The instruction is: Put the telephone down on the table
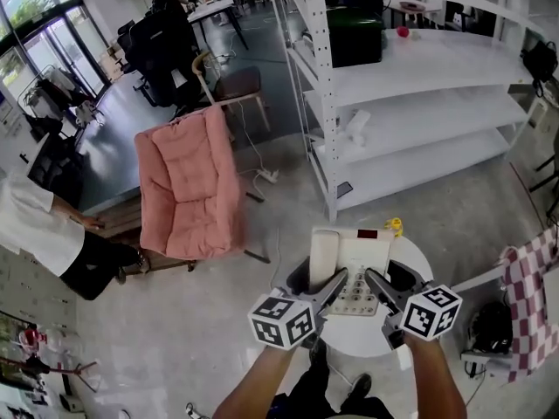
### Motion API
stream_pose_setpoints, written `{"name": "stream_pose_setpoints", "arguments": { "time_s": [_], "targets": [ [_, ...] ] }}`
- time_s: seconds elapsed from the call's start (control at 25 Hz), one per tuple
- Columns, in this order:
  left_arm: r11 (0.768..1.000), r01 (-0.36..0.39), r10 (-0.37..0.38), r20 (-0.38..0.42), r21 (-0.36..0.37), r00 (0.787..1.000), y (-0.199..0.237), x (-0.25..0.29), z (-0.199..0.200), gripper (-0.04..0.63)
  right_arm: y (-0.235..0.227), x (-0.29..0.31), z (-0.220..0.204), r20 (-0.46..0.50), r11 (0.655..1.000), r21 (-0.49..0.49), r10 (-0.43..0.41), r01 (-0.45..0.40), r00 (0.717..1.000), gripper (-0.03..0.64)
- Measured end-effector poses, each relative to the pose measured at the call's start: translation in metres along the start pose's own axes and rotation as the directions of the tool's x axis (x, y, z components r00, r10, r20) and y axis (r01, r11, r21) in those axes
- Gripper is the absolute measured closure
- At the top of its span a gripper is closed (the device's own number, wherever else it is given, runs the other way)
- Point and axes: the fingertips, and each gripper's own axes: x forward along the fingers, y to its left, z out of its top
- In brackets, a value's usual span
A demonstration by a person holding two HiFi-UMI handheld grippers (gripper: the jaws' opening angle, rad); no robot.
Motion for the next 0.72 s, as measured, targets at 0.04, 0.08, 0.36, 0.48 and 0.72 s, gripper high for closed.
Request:
{"name": "stream_pose_setpoints", "arguments": {
  "time_s": [0.04,0.08,0.36,0.48,0.72],
  "targets": [
    [1.0,-0.001,0.001,-0.006,-0.005,1.0,0.004,0.003,-0.003,0.25,-0.003,0.004,-0.002,-0.005,1.0,0.005,-0.002,0.002,1.0,0.411],
    [1.0,-0.003,0.003,-0.012,-0.012,1.0,0.008,0.006,-0.005,0.25,-0.006,0.007,-0.004,-0.008,1.0,0.01,-0.003,0.004,1.0,0.411],
    [0.999,-0.02,0.018,-0.058,-0.049,0.998,0.039,0.029,-0.029,0.25,-0.036,0.034,-0.027,-0.036,0.999,0.049,-0.014,0.016,0.999,0.411],
    [0.998,-0.025,0.02,-0.08,-0.062,0.997,0.052,0.038,-0.042,0.25,-0.047,0.045,-0.039,-0.052,0.997,0.068,-0.023,0.026,0.998,0.411],
    [0.995,-0.036,0.025,-0.121,-0.091,0.992,0.078,0.053,-0.067,0.25,-0.068,0.065,-0.063,-0.077,0.994,0.103,-0.036,0.044,0.996,0.411]
  ]
}}
